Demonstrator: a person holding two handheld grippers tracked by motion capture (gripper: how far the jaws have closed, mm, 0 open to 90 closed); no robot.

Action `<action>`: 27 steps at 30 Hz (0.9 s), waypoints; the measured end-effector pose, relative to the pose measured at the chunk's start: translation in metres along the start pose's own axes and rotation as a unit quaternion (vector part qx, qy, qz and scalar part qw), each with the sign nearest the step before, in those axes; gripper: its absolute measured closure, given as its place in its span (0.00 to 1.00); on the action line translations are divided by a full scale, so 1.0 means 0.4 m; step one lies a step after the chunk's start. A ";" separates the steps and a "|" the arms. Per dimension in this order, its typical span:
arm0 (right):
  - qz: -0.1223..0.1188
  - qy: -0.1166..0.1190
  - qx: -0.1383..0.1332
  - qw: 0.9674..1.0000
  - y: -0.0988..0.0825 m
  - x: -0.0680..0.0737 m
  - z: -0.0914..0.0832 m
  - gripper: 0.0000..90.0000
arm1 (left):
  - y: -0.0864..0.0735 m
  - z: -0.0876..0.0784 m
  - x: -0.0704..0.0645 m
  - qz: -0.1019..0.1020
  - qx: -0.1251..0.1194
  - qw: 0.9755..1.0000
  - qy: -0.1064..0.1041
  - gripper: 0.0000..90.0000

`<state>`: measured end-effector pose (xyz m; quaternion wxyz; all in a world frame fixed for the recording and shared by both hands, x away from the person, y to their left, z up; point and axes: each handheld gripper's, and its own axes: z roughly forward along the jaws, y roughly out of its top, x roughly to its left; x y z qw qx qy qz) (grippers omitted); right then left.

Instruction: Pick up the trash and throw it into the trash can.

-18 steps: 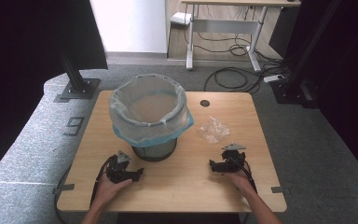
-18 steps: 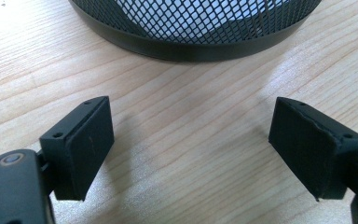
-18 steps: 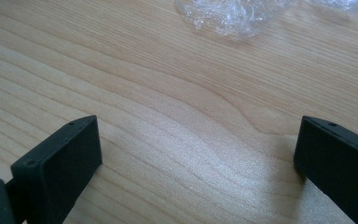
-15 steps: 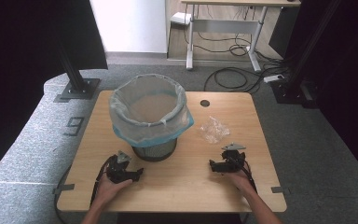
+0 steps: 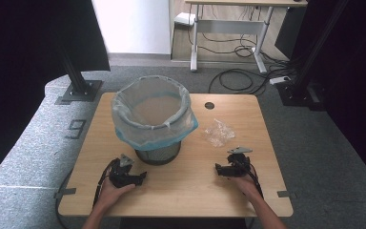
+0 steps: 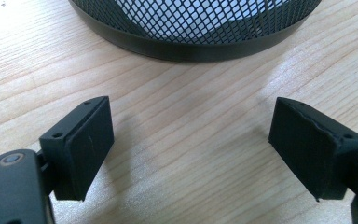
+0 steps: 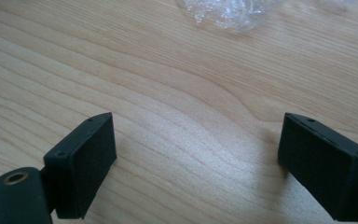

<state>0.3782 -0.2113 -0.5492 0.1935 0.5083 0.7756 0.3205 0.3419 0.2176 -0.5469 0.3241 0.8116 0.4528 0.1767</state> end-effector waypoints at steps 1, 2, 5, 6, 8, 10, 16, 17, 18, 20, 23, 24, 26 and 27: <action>0.000 -0.002 0.002 1.000 0.001 -0.003 -0.002 0.13 | 0.000 0.000 0.000 0.000 0.000 1.000 0.000 0.15; -0.001 -0.004 0.001 1.000 0.001 -0.005 -0.003 0.13 | 0.000 0.001 0.000 0.000 0.000 1.000 0.000 0.15; -0.002 -0.009 0.000 1.000 0.001 -0.009 -0.008 0.13 | 0.000 0.001 0.000 0.000 0.000 1.000 0.000 0.15; -0.001 -0.011 -0.001 1.000 0.001 -0.010 -0.009 0.14 | 0.000 0.001 0.000 0.000 0.000 1.000 0.000 0.15; -0.004 -0.013 -0.002 1.000 0.002 -0.012 -0.011 0.14 | 0.000 0.001 0.000 0.000 0.000 1.000 0.000 0.15; -0.004 -0.014 -0.004 1.000 0.003 -0.014 -0.014 0.14 | 0.000 0.001 0.000 0.000 0.000 1.000 0.000 0.15; 0.003 -0.015 -0.016 1.000 0.006 -0.024 -0.023 0.14 | 0.000 0.001 0.000 0.000 0.000 1.000 0.001 0.15; 0.005 -0.015 -0.017 1.000 0.006 -0.027 -0.024 0.14 | 0.000 0.001 0.000 0.000 0.000 1.000 0.000 0.15; 0.007 -0.016 -0.018 1.000 0.006 -0.029 -0.025 0.14 | 0.000 0.001 0.000 0.000 0.000 1.000 0.001 0.15; 0.010 -0.018 -0.020 1.000 0.007 -0.033 -0.028 0.14 | 0.000 0.001 0.000 0.000 0.000 1.000 0.000 0.15; 0.011 -0.024 -0.021 0.999 0.007 -0.041 -0.032 0.14 | 0.000 0.001 0.000 0.000 0.000 1.000 0.000 0.15; 0.011 -0.024 -0.022 0.999 0.007 -0.043 -0.032 0.14 | 0.000 0.001 0.000 0.000 0.000 1.000 0.001 0.15; 0.014 -0.025 -0.025 0.999 0.007 -0.049 -0.034 0.14 | 0.000 0.001 0.000 0.000 0.000 1.000 0.000 0.15; 0.016 -0.024 -0.025 0.999 0.007 -0.052 -0.035 0.14 | 0.000 0.001 0.000 0.000 0.000 1.000 0.000 0.15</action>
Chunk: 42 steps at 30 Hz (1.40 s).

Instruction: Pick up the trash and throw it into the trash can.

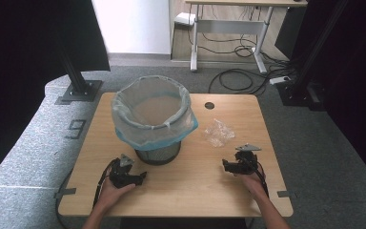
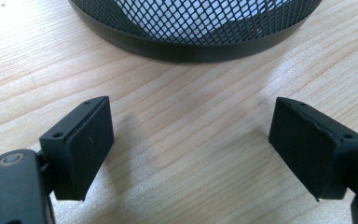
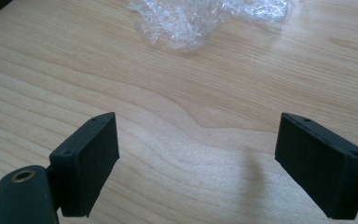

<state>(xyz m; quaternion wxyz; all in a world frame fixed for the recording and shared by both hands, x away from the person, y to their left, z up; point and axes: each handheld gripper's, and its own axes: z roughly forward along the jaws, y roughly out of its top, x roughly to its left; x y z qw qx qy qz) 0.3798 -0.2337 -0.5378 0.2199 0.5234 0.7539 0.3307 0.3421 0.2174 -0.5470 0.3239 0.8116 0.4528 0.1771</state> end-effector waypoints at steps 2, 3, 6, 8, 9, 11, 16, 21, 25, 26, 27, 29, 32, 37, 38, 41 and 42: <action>0.000 0.001 -0.002 1.000 0.000 -0.005 0.000 0.14 | 0.000 0.000 0.000 0.000 0.000 1.000 0.000 0.15; 0.000 0.001 -0.002 1.000 0.000 -0.007 0.000 0.14 | 0.000 0.000 0.000 0.000 0.000 1.000 0.000 0.15; 0.000 0.001 -0.004 1.000 0.000 -0.011 -0.001 0.14 | 0.000 0.000 0.000 0.000 0.000 1.000 0.000 0.15; 0.003 0.000 -0.006 1.000 0.001 -0.013 -0.002 0.14 | 0.000 0.000 0.000 0.000 0.000 1.000 0.000 0.15; 0.002 -0.001 -0.007 1.000 0.001 -0.015 -0.002 0.14 | 0.000 0.000 0.000 0.000 0.000 1.000 0.000 0.15; 0.004 -0.001 -0.006 1.000 0.001 -0.018 -0.003 0.14 | 0.000 0.000 0.000 0.000 0.000 1.000 0.000 0.15; 0.006 -0.008 -0.007 1.000 0.001 -0.030 -0.007 0.16 | 0.000 0.000 0.000 0.000 0.000 1.000 0.000 0.15; 0.007 -0.012 -0.009 1.000 0.003 -0.044 -0.009 0.17 | 0.000 0.000 0.000 0.000 0.000 1.000 0.000 0.15; 0.008 -0.015 -0.009 1.000 0.002 -0.050 -0.012 0.19 | 0.000 0.000 0.000 0.000 0.000 1.000 0.000 0.15; 0.010 -0.015 -0.008 1.000 0.003 -0.051 -0.011 0.19 | 0.000 0.000 0.000 0.000 0.000 1.000 0.000 0.15; 0.010 -0.015 -0.007 1.000 0.003 -0.053 -0.011 0.19 | 0.000 0.000 0.000 0.000 0.000 1.000 0.000 0.15; 0.011 -0.019 -0.004 1.000 0.004 -0.056 -0.009 0.19 | 0.000 0.000 0.000 0.000 0.000 1.000 0.000 0.15; 0.019 -0.024 -0.006 1.000 0.009 -0.061 -0.008 0.21 | 0.000 0.000 0.000 0.000 0.000 1.000 0.000 0.15; 0.019 -0.018 -0.017 1.000 0.023 -0.059 -0.001 0.24 | 0.000 0.000 0.000 0.000 0.000 1.000 0.000 0.15; 0.017 -0.017 -0.019 1.000 0.027 -0.057 0.001 0.24 | 0.000 0.000 0.000 0.000 0.000 1.000 0.000 0.15; 0.018 -0.007 -0.027 0.999 0.040 -0.052 0.007 0.27 | 0.000 0.000 0.000 0.000 0.000 1.000 0.000 0.15; 0.016 -0.005 -0.029 0.999 0.045 -0.049 0.010 0.28 | 0.000 0.000 0.000 0.000 0.000 1.000 0.000 0.15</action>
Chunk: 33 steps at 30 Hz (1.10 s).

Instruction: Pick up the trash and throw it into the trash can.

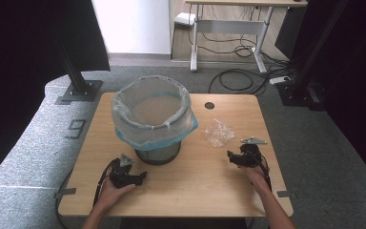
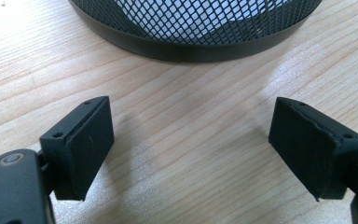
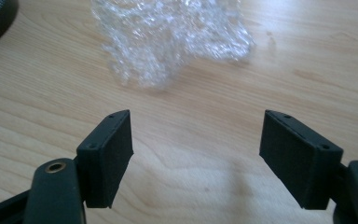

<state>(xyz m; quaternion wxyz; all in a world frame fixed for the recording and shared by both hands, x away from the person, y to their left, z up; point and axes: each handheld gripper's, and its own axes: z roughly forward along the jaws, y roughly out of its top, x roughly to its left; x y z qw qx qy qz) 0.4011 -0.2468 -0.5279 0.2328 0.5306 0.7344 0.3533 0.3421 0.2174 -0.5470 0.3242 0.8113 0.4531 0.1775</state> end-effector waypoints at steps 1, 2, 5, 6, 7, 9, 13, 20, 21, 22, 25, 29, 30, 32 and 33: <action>-0.003 0.000 -0.001 1.000 0.004 0.003 0.003 0.29 | 0.000 0.000 0.000 0.000 0.000 1.000 0.000 0.15; -0.005 0.001 -0.001 1.000 0.007 0.006 0.007 0.29 | 0.000 0.000 0.000 0.000 0.001 1.000 0.000 0.15; -0.007 0.006 -0.001 1.000 0.012 0.011 0.021 0.32 | 0.000 0.000 0.000 0.000 0.001 1.000 0.000 0.16; -0.010 0.007 0.002 1.000 0.014 0.011 0.025 0.32 | 0.000 0.000 0.000 0.000 0.001 1.000 0.000 0.15; -0.013 0.006 0.002 1.000 0.016 0.013 0.029 0.33 | 0.000 0.000 0.000 0.000 0.001 1.000 0.000 0.16; -0.014 0.004 -0.001 1.000 0.023 0.014 0.035 0.34 | 0.000 0.000 0.000 0.000 0.001 1.000 0.000 0.16; -0.016 0.002 -0.007 1.000 0.036 0.019 0.046 0.36 | 0.000 0.000 0.000 0.000 0.001 1.000 0.000 0.16; -0.013 0.002 -0.011 1.000 0.048 0.021 0.066 0.42 | 0.000 0.000 0.000 0.000 0.001 1.000 0.000 0.16; -0.011 0.004 -0.014 1.000 0.052 0.022 0.067 0.43 | 0.000 0.000 0.000 0.000 0.001 1.000 0.000 0.16; -0.011 0.006 -0.016 1.000 0.056 0.024 0.069 0.43 | 0.000 0.000 0.000 0.000 0.001 1.000 0.000 0.16; -0.018 0.005 -0.018 1.000 0.068 0.034 0.080 0.44 | 0.000 0.000 0.000 0.000 0.000 1.000 0.000 0.16; -0.028 0.001 -0.022 0.999 0.070 0.047 0.100 0.44 | 0.000 0.000 0.000 0.000 0.000 1.000 0.000 0.16; -0.031 0.001 -0.020 0.999 0.070 0.050 0.107 0.44 | 0.000 0.000 0.000 0.000 0.001 1.000 0.000 0.16; -0.037 -0.002 -0.009 0.999 0.073 0.054 0.119 0.43 | 0.000 0.000 0.000 0.000 0.000 1.000 0.001 0.16; -0.038 -0.003 -0.009 0.999 0.076 0.056 0.124 0.43 | 0.000 0.000 0.000 0.000 0.000 1.000 0.000 0.16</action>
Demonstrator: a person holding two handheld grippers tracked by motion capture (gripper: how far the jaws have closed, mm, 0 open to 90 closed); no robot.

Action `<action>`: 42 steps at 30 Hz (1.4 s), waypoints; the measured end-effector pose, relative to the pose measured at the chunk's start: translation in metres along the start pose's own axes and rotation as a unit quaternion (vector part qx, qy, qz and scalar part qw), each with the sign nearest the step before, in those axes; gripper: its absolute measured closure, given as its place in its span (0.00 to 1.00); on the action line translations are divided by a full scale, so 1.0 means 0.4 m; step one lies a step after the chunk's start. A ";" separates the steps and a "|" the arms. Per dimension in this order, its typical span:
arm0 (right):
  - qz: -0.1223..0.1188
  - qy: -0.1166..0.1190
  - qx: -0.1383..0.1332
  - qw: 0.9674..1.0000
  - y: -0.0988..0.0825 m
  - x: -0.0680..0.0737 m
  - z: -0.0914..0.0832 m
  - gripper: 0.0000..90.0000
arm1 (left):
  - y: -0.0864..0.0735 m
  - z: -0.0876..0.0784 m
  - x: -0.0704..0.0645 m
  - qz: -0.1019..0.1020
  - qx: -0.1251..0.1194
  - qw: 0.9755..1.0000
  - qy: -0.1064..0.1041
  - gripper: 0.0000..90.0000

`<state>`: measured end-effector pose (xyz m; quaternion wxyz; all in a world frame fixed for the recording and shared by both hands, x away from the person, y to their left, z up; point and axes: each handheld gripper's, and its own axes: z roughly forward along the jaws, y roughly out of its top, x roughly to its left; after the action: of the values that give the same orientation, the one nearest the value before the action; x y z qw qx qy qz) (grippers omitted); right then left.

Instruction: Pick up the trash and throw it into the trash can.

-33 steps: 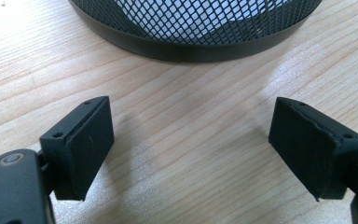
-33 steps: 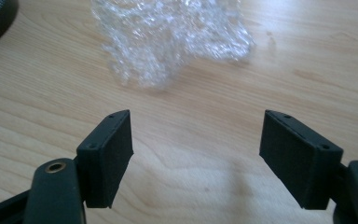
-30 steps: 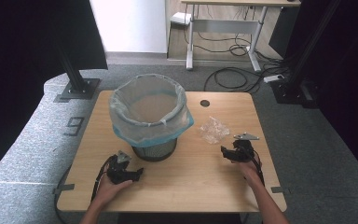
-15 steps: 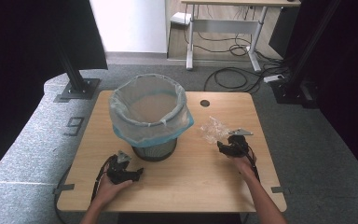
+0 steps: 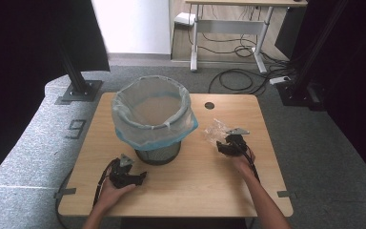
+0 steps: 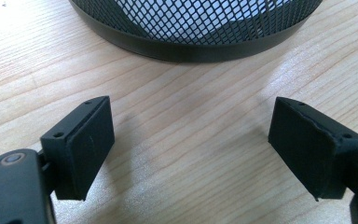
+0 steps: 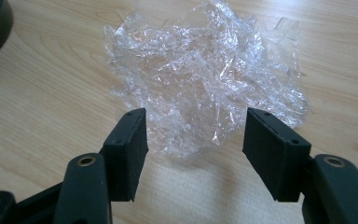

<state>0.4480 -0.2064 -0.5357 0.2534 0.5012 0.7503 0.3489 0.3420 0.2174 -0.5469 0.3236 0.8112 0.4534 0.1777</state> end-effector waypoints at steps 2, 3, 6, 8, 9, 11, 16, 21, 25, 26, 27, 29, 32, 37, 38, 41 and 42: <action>-0.004 0.001 0.000 1.000 0.007 0.004 0.009 0.43 | 0.000 0.000 0.000 0.000 0.000 1.000 0.000 0.16; -0.007 0.000 0.000 1.000 0.009 0.006 0.013 0.43 | 0.000 0.000 0.000 0.000 0.000 1.000 0.000 0.16; -0.016 -0.009 0.004 1.000 0.009 0.015 0.029 0.44 | 0.000 0.000 0.000 0.000 0.000 1.000 0.000 0.16; -0.020 -0.015 0.007 1.000 0.008 0.016 0.031 0.45 | 0.000 0.000 0.000 0.000 0.000 1.000 0.000 0.16; -0.019 -0.014 0.004 1.000 0.009 0.015 0.028 0.45 | 0.000 0.000 0.000 0.000 0.000 1.000 0.000 0.16; -0.011 -0.014 -0.005 1.000 0.014 0.008 0.019 0.45 | 0.000 0.000 0.000 0.000 0.000 1.000 0.000 0.16; 0.005 -0.014 -0.016 1.000 0.034 -0.001 0.004 0.43 | 0.000 0.000 0.000 0.000 0.000 1.000 0.000 0.16; 0.001 -0.007 -0.020 1.000 0.056 0.010 0.023 0.42 | 0.000 0.000 0.000 0.000 0.000 1.000 0.000 0.16; -0.005 -0.005 -0.010 1.000 0.058 0.010 0.058 0.41 | 0.000 0.000 0.000 0.000 0.000 1.000 0.000 0.16; -0.004 -0.002 -0.005 1.000 0.056 0.010 0.065 0.40 | 0.000 0.000 0.000 0.000 0.000 1.000 0.000 0.16; -0.006 0.001 0.000 1.000 0.055 0.010 0.073 0.40 | 0.000 0.000 0.000 0.000 0.000 1.000 0.000 0.16; -0.013 0.004 0.009 1.000 0.051 0.011 0.085 0.40 | 0.000 0.000 0.000 0.000 0.000 1.000 0.000 0.16; -0.017 0.006 0.022 1.000 0.043 0.010 0.102 0.40 | 0.000 0.000 0.000 0.000 0.000 1.000 0.000 0.16; 0.001 0.023 0.023 0.999 0.038 0.002 0.106 0.47 | 0.000 0.000 0.000 0.000 0.000 1.000 0.000 0.16; 0.002 0.025 0.022 0.999 0.038 0.002 0.105 0.53 | 0.000 0.000 0.000 0.000 0.000 1.000 0.000 0.16; 0.002 0.028 0.024 0.999 0.040 0.004 0.100 0.75 | 0.000 0.000 0.000 0.000 0.000 1.000 0.000 0.16; 0.002 0.032 0.026 0.999 0.041 0.004 0.099 0.81 | 0.000 0.000 0.000 0.000 0.000 1.000 0.000 0.16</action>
<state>0.4856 -0.1899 -0.5480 0.2158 0.4979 0.7655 0.3457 0.3419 0.2174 -0.5469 0.3237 0.8112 0.4533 0.1780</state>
